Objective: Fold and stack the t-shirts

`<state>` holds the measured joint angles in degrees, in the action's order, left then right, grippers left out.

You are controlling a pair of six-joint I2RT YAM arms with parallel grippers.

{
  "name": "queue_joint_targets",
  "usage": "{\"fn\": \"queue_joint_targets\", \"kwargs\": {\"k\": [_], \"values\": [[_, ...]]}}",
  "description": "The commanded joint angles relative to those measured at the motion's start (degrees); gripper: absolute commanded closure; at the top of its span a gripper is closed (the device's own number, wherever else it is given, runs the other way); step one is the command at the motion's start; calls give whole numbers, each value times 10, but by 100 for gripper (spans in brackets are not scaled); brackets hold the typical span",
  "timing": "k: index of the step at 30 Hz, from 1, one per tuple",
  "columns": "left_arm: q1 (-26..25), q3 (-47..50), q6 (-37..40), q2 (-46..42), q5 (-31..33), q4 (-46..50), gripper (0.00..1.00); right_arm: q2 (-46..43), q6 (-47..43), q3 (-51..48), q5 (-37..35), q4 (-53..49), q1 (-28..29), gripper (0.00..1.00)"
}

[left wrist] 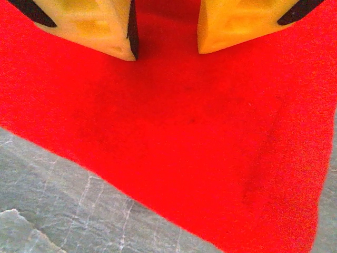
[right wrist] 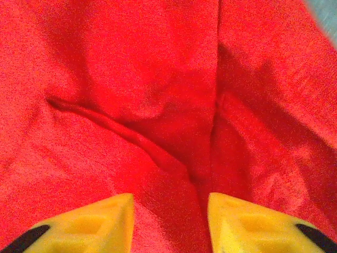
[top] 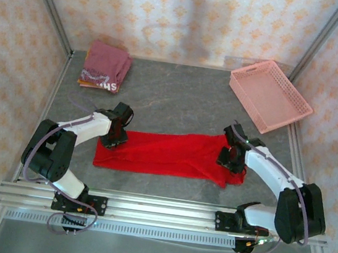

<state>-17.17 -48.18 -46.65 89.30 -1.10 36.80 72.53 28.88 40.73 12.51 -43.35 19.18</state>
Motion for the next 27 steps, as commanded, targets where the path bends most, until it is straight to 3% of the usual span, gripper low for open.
{"fn": "queue_joint_targets", "kwargs": {"k": [1, 6, 7, 12, 21, 24, 25, 27], "values": [[-1, -13, -3, -7, 9, 12, 65, 9, 14, -18, 63, 29, -1, 64], [-1, -3, -6, -6, 5, 5, 65, 4, -12, 20, 9, -19, -1, 97], [-1, -1, -6, -8, 6, 5, 65, -2, -19, 28, -4, -26, -1, 100], [-1, 1, -6, -5, 6, 3, 65, 4, -70, 72, -24, -28, -1, 100], [-1, 1, -2, -6, 11, 8, 65, 114, -160, 157, -7, -11, 1, 100], [-1, 3, -3, -6, 10, 6, 65, 142, -162, 160, -41, -3, 0, 100], [-1, 2, -3, -6, 10, 7, 65, 152, -160, 163, -48, -4, -1, 97], [-2, 1, -3, -8, 10, 9, 65, 161, -152, 165, -61, -5, -1, 78]]}}
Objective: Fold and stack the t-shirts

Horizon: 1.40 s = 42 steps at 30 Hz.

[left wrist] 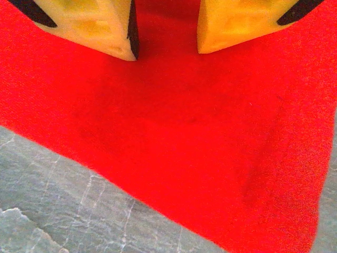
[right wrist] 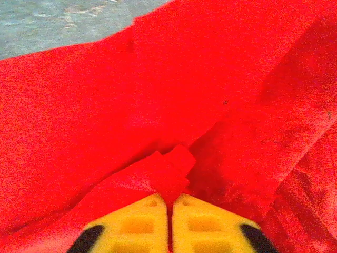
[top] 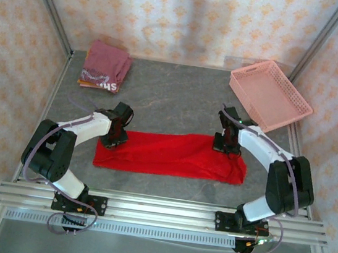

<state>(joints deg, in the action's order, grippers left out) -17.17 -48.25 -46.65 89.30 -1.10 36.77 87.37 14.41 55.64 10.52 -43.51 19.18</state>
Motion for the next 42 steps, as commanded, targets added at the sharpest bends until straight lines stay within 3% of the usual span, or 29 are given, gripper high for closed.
{"fn": "queue_joint_targets", "kwargs": {"k": [1, 2, 4, 10, 15, 17, 21, 27, 31, 36, 42], "values": [[-1, 1, -2, -10, 10, 10, 65, 7, -3, 15, -45, -2, 0, 65], [-1, 0, -1, -13, 10, 13, 65, -5, 1, 13, -46, -2, 0, 54], [-1, -3, 1, -16, 11, 17, 65, -43, 11, 5, -47, 2, 0, 46], [-9, -32, -6, -36, 47, 57, 43, -116, 49, -38, -90, 10, 62, 42], [-24, -80, 4, -49, 60, 74, 17, -119, 130, -105, -75, 59, 64, 60], [-27, -98, 13, -32, 46, 66, 14, -117, 162, -126, -71, 82, 59, 69], [-28, -116, 17, 21, 37, 44, 29, -98, 196, -162, -22, 140, 32, 76], [-14, -107, 15, 90, 43, -5, 76, -61, 184, -169, -23, 157, -5, 81], [-8, -76, 4, 97, 29, -23, 80, -11, 156, -134, -21, 160, -29, 81], [-8, -12, -13, 64, 29, -24, 80, 105, 115, -20, -21, 159, -50, 80], [-18, 52, -35, 12, 12, -21, 80, 293, 67, 241, 13, 81, -53, 80]]}}
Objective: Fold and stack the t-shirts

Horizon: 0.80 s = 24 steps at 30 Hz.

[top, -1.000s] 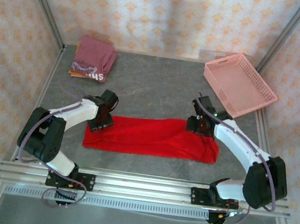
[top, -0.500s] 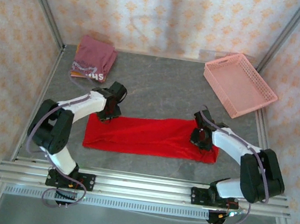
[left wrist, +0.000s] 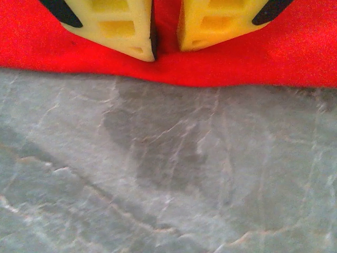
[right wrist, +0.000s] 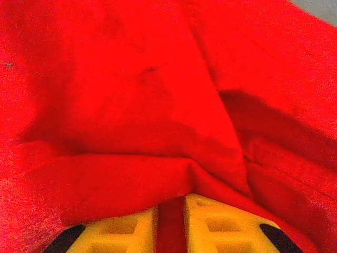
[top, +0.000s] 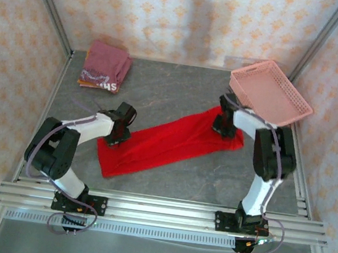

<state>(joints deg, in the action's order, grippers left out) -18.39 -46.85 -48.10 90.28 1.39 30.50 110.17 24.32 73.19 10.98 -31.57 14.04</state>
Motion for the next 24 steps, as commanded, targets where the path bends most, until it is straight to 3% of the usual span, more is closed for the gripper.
{"fn": "queue_joint_targets", "kwargs": {"k": [1, 10, 14, 17, 21, 24], "values": [[-13, 48, -29, -7, -14, 43, 80, 90, -34, 109, 12, -49, 2, 80], [-100, 107, -119, -79, -28, 29, 80, 312, -42, 486, 67, -175, 52, 76], [-103, 71, -104, -109, 13, 78, 78, 295, -47, 536, 48, -180, 57, 74], [-102, 33, -85, -138, 58, 117, 73, 215, -52, 472, 15, -138, 57, 68], [-101, -13, -35, -147, 105, 122, 57, 59, -15, 248, -26, 16, 56, 51], [-102, -50, 18, -119, 103, 95, 48, -14, 48, 105, -24, 118, 45, 45]]}}
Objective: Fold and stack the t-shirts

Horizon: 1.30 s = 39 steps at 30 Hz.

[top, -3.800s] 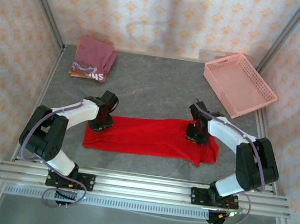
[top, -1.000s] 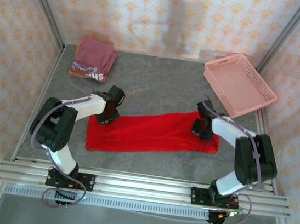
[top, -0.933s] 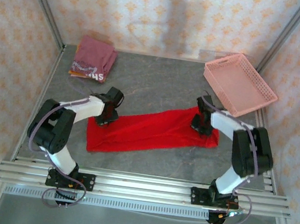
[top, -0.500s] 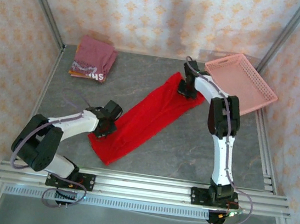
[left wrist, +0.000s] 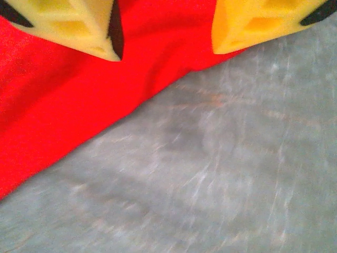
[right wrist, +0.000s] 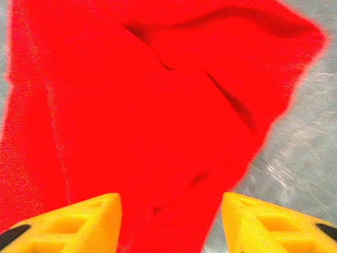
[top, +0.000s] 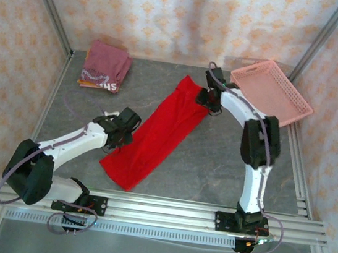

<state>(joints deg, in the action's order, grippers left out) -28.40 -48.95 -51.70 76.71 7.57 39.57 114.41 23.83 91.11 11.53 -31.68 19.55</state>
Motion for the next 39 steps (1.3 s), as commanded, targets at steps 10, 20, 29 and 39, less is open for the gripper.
{"fn": "queue_joint_targets", "kwargs": {"k": [10, 20, 29, 39], "values": [[-2, -72, 107, 66, -18, -37, 46, -2, 109, -122, 68, 185, -42, 58], [-1, -16, 103, 51, -24, -51, 47, 88, 66, -34, 104, 150, -43, 80], [-2, 6, 88, 44, -11, -50, 48, 272, -43, 245, 181, -18, -42, 89], [21, 86, 103, -32, -49, -66, 48, 211, -61, 275, 166, 24, -27, 51]]}}
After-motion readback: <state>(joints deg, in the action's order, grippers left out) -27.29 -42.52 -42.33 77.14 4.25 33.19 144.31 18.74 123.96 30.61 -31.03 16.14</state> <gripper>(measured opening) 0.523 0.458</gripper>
